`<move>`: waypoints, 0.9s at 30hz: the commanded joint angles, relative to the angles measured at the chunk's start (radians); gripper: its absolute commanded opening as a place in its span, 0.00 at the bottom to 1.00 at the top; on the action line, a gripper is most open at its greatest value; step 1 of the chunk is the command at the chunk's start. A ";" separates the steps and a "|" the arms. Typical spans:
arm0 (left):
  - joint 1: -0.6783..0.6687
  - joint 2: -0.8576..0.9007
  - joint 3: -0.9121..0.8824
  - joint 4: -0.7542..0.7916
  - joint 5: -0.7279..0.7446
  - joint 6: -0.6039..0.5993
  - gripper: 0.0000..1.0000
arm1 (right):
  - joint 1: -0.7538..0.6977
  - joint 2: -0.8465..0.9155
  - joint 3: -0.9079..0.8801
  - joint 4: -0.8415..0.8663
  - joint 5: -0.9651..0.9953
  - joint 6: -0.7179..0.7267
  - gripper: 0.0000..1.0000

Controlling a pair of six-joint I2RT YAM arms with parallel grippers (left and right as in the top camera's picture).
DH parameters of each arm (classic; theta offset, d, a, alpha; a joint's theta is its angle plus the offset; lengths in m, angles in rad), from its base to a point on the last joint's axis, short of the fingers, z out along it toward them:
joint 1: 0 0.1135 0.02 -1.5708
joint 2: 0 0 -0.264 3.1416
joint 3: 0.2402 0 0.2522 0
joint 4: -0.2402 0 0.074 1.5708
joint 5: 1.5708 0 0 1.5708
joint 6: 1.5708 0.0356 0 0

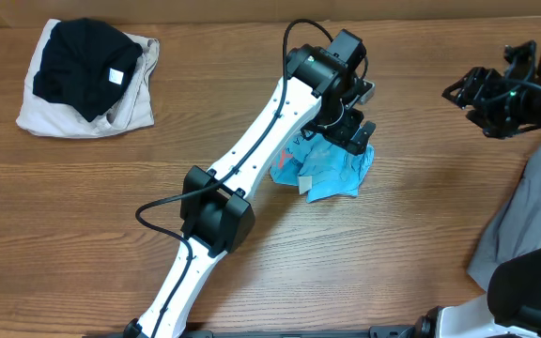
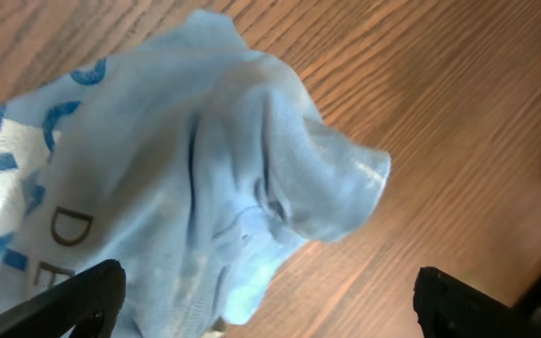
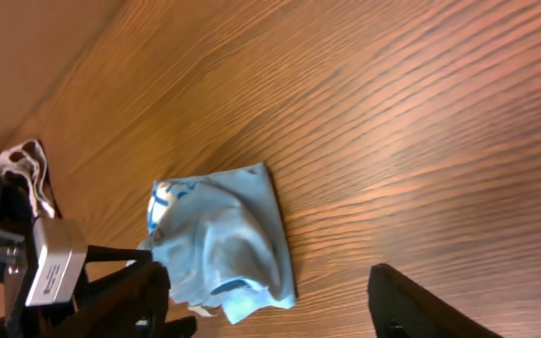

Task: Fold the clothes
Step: 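Grasp the folded blue bundle with the left gripper and lift it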

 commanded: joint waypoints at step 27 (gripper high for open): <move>-0.187 0.008 -0.525 0.436 -0.438 0.054 0.99 | -0.038 -0.001 0.001 -0.020 0.003 -0.047 0.82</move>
